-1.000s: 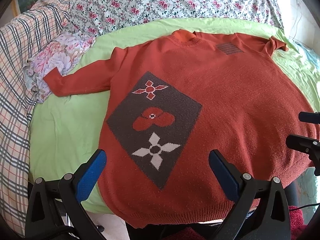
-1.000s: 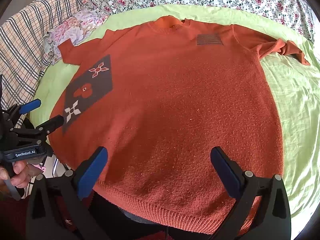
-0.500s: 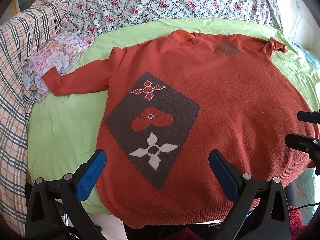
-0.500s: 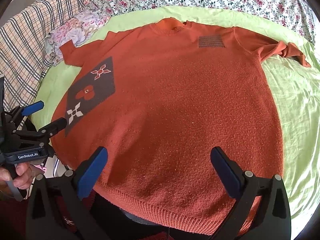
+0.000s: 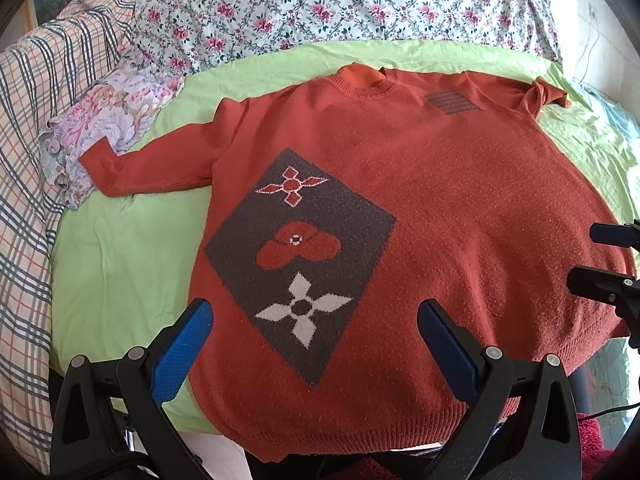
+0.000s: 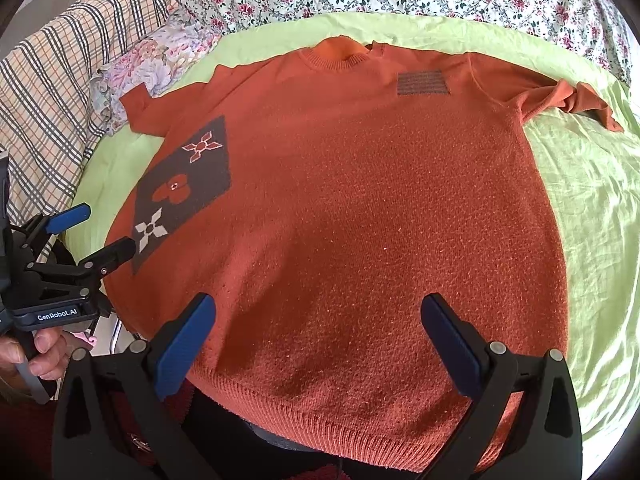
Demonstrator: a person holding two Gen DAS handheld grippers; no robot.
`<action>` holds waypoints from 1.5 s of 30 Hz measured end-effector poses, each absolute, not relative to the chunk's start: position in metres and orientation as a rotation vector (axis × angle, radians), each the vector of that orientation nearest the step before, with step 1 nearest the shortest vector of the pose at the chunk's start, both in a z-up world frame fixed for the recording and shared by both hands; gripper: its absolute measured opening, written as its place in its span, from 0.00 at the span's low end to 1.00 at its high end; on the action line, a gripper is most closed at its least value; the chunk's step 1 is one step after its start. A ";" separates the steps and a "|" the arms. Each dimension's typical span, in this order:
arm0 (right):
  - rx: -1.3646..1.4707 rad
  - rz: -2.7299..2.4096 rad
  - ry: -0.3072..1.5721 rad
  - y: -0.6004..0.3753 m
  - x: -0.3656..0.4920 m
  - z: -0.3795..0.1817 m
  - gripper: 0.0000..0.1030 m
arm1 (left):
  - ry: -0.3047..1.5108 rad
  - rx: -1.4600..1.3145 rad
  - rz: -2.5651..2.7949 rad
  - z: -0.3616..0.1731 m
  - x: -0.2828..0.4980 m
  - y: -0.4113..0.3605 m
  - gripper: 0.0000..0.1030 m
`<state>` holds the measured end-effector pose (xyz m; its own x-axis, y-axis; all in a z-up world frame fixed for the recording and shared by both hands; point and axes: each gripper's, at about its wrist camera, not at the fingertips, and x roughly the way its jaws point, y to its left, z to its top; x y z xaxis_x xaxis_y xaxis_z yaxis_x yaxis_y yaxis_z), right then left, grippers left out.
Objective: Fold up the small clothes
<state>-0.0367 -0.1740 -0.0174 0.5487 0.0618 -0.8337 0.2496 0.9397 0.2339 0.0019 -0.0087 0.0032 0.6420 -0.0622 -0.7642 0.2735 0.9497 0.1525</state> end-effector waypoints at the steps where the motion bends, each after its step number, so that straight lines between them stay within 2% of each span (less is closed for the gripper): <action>1: 0.347 -0.113 0.987 -0.174 -0.037 -0.017 0.99 | 0.862 0.270 -0.194 0.003 0.003 -0.009 0.99; 15: 0.466 -0.166 0.930 -0.225 -0.038 -0.017 0.99 | 0.920 0.212 -0.205 0.002 0.045 -0.005 0.99; 32: 0.607 -0.405 0.793 -0.386 -0.037 0.008 0.99 | 0.951 0.239 -0.215 0.000 0.096 -0.035 0.99; 34: 0.623 -0.430 0.765 -0.414 -0.031 0.011 0.97 | 0.957 0.242 -0.213 -0.001 0.102 -0.038 0.99; 39: 0.646 -0.540 0.745 -0.488 -0.004 0.012 0.80 | 0.981 0.237 -0.193 -0.006 0.118 -0.041 0.99; 45: 0.685 -0.695 0.723 -0.585 0.037 0.000 0.75 | 1.030 0.236 -0.175 -0.020 0.134 -0.046 0.99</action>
<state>0.0369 -0.5851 0.0000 0.5560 -0.3176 -0.7681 0.7549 0.5796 0.3068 0.1337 -0.0460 -0.0199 0.5042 -0.0333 -0.8629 0.2538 0.9609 0.1112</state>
